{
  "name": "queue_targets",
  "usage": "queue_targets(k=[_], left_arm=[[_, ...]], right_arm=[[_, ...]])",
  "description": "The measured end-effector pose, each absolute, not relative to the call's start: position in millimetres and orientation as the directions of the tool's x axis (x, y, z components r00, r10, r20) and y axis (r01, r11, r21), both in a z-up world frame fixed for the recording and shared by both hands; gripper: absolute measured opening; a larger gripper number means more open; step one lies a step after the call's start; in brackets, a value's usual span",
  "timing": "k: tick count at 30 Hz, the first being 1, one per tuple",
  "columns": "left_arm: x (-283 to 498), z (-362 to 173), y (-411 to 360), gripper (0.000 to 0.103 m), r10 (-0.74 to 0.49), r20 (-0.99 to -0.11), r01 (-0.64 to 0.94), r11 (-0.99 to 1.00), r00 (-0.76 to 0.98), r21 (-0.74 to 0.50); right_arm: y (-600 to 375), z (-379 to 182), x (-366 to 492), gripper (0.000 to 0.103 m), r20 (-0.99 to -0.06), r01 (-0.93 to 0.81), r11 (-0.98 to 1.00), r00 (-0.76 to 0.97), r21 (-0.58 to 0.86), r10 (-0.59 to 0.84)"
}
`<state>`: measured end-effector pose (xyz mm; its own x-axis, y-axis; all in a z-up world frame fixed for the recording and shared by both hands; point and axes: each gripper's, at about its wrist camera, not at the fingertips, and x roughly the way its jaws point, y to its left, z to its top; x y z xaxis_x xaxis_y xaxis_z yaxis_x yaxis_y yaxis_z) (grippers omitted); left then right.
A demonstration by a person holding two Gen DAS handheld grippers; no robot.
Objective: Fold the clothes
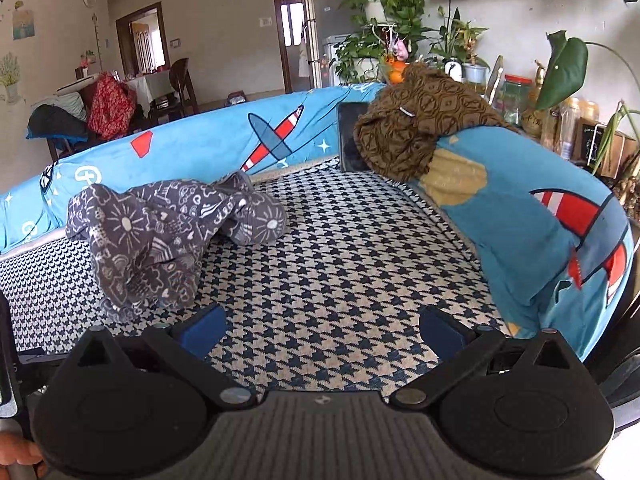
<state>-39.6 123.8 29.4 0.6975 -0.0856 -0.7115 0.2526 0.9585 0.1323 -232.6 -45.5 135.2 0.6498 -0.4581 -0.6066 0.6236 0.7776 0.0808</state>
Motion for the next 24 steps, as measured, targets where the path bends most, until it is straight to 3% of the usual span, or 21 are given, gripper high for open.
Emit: queue_targets(k=[14, 19, 24], left_arm=[[-35, 25, 118, 0.103, -0.1, -0.753, 0.281, 0.952, 0.65, 0.117], [-37, 25, 116, 0.103, -0.104, -0.762, 0.288, 0.951, 0.639, 0.111], [-38, 25, 115, 0.103, -0.113, -0.775, 0.292, 0.952, 0.621, 0.095]], right_arm=[[-56, 89, -154, 0.103, -0.688, 0.519, 0.852, 0.643, 0.069, -0.337], [-56, 67, -118, 0.103, -0.758, 0.469, 0.883, 0.583, 0.02, -0.292], [-59, 52, -115, 0.103, -0.805, 0.474, 0.878, 0.546, 0.065, -0.235]])
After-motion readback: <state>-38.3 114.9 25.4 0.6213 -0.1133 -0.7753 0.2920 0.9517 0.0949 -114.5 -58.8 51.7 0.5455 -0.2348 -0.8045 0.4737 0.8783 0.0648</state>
